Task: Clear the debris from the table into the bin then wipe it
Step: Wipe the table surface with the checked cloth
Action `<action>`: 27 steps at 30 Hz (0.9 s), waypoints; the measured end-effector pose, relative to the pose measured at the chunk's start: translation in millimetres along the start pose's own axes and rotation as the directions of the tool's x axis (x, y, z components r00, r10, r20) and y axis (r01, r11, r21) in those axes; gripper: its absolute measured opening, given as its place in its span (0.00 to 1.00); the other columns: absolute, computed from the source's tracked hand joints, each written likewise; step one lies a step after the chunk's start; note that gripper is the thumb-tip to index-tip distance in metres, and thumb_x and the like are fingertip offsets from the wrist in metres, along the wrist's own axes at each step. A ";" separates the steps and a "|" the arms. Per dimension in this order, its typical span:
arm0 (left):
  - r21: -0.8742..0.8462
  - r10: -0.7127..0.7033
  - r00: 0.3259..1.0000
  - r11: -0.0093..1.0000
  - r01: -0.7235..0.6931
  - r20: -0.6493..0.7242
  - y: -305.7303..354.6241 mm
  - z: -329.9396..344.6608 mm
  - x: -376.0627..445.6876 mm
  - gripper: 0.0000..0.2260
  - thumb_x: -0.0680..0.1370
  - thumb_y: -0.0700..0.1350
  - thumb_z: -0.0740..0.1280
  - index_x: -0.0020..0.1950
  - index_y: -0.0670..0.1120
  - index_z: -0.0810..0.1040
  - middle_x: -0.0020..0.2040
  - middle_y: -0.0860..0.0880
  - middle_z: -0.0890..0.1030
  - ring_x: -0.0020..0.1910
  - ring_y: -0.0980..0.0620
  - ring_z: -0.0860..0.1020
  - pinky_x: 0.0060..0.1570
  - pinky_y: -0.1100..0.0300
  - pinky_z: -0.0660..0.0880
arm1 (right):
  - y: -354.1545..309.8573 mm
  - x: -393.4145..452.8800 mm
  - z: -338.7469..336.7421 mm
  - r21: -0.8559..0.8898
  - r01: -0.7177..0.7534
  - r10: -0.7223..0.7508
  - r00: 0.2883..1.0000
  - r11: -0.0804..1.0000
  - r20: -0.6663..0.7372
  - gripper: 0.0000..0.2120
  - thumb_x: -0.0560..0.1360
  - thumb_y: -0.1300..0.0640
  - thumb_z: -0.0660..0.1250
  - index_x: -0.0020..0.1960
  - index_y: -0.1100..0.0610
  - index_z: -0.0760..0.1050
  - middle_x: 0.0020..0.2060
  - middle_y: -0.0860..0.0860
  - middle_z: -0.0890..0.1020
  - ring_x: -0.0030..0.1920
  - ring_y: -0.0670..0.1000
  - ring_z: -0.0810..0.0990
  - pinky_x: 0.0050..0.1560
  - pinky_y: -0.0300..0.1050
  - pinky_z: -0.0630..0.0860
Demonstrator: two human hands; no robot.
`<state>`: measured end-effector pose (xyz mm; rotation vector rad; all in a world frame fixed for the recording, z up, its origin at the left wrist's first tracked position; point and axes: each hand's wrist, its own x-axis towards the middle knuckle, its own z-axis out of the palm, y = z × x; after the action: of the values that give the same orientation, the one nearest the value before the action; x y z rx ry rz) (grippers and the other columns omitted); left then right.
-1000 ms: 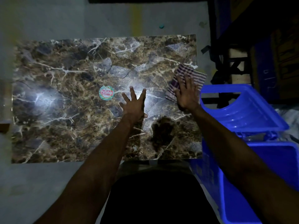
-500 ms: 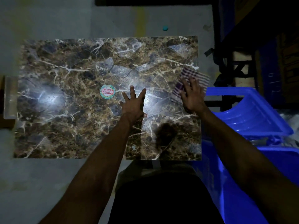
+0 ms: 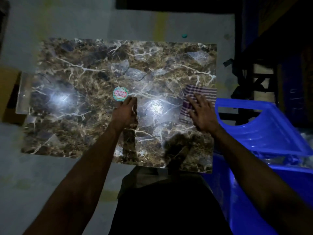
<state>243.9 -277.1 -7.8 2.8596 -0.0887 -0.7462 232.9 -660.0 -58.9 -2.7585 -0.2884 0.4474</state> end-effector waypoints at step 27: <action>0.031 0.058 0.998 0.998 -0.058 -0.005 -81.3 -42.5 63.3 0.58 0.62 0.68 0.80 0.83 0.53 0.53 0.84 0.48 0.52 0.81 0.38 0.53 0.71 0.32 0.61 | -219.2 122.9 41.4 0.054 0.010 -0.012 0.999 0.999 0.048 0.29 0.84 0.41 0.49 0.84 0.45 0.53 0.83 0.57 0.53 0.83 0.64 0.49 0.79 0.68 0.50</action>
<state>320.8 -197.1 -17.2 2.8746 -0.1830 -0.7320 301.6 -414.8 -52.1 -2.6959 -0.2990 0.5119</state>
